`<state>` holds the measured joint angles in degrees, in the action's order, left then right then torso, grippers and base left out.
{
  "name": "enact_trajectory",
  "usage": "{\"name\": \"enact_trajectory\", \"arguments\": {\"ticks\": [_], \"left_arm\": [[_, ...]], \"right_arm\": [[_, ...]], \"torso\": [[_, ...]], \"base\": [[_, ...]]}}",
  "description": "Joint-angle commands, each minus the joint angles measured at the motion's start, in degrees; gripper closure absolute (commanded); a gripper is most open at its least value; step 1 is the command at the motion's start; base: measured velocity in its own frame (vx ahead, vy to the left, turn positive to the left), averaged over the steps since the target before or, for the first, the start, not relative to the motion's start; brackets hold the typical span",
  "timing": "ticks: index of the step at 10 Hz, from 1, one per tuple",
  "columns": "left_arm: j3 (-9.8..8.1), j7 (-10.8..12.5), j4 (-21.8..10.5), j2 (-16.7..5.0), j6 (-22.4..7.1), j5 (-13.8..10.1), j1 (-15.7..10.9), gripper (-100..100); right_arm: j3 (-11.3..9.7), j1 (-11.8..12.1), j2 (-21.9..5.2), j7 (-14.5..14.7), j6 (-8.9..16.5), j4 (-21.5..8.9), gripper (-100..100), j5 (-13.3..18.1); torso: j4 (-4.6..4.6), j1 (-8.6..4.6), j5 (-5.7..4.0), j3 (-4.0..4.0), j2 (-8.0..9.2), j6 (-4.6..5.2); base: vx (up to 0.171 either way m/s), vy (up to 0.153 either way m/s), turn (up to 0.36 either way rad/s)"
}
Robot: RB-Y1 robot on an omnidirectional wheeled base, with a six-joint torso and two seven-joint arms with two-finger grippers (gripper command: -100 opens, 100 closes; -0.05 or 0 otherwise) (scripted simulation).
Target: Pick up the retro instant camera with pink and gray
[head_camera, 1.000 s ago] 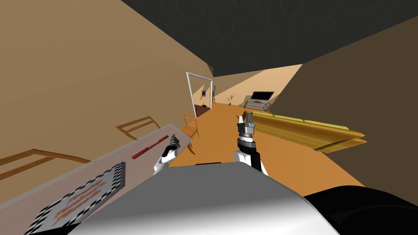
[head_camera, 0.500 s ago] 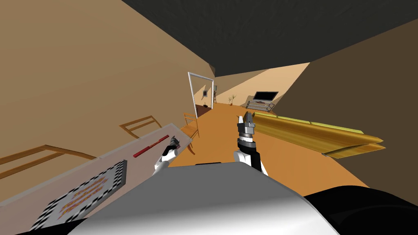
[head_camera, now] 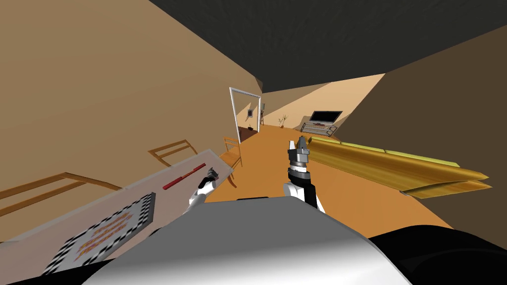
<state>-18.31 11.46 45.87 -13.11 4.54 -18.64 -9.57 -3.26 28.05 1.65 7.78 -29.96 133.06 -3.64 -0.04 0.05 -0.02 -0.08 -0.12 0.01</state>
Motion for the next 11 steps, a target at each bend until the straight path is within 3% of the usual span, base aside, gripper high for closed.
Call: {"name": "enact_trajectory", "arguments": {"ticks": [1, 4, 6, 11], "left_arm": [[-0.58, 0.27, -2.86, -0.27, -0.58, -0.28, -1.41, -100], [-1.72, 0.62, -7.75, -0.69, -1.88, -0.67, -3.79, -100], [-1.72, 0.62, -8.68, -0.69, -1.88, -0.67, -3.79, -100], [-3.55, 1.02, -17.27, -1.72, -3.79, -1.1, -7.68, -100]], "right_arm": [[0.0, 0.0, 0.0, 0.0, 0.0, 0.0, 0, 0.0], [0.0, 0.0, 0.0, 0.0, 0.0, 0.0, 0, 0.0], [0.0, 0.0, 0.0, 0.0, 0.0, 0.0, 0, 0.0], [0.0, 0.0, 0.0, 0.0, 0.0, 0.0, 0, 0.0]], "torso": [[0.0, 0.0, 0.0, 0.0, 0.0, 0.0], [0.0, 0.0, 0.0, -0.01, -0.01, -0.01], [0.0, 0.02, 0.01, 0.01, 0.02, -0.01], [0.0, 0.09, 0.02, 0.01, 0.02, 0.0]], "base": [[0.018, -0.003, 0.052], [0.022, -0.009, 0.064], [0.01, -0.003, 0.014], [0.013, 0.009, 0.051]]}}
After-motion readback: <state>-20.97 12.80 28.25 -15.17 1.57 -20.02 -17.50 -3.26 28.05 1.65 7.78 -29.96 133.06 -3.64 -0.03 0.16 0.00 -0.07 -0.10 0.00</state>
